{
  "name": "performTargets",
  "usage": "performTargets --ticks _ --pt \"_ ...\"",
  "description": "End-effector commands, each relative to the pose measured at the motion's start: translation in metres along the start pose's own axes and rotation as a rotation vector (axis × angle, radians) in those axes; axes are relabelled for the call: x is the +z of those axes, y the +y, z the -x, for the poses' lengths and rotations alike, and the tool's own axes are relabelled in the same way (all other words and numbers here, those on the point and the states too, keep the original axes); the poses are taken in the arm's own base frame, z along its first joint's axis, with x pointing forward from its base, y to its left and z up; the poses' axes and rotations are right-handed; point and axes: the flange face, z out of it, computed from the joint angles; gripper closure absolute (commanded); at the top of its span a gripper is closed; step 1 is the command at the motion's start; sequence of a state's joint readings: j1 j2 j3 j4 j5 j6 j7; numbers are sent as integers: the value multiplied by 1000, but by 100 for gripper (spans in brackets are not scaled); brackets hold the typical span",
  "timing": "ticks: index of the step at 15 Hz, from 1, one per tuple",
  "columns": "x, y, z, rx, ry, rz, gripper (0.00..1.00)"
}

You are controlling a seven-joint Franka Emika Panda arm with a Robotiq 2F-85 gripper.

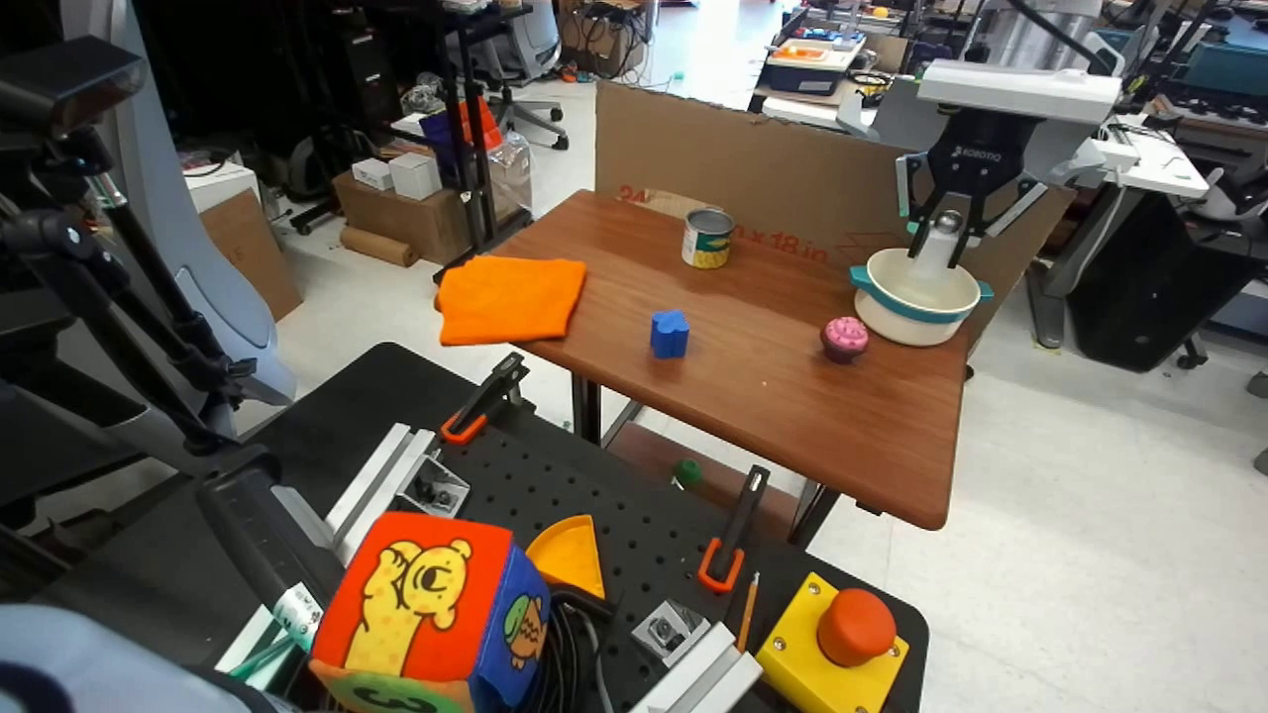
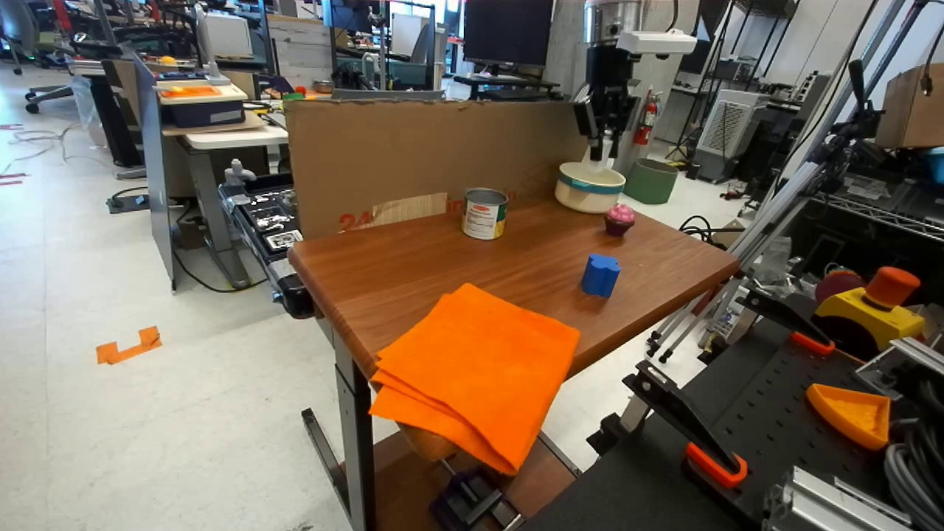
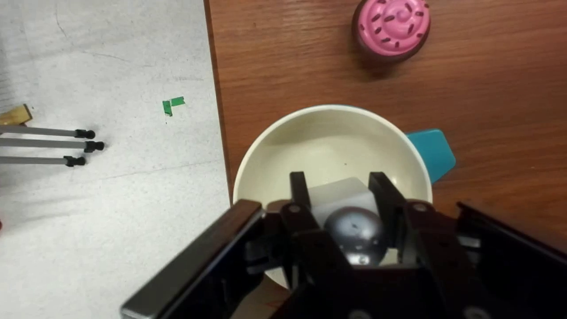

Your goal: Put the salt cellar inside the white pot

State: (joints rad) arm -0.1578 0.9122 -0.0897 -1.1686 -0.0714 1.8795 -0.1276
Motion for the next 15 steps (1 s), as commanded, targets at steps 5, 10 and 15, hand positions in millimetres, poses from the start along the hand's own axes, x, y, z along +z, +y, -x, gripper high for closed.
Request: performTargets --ticks 5,10,15 --pt "37 0 -23 38 -134 -9 86" --pt "44 -1 -27 75 -163 0 86" --pt "43 -4 -28 87 -181 5 22"
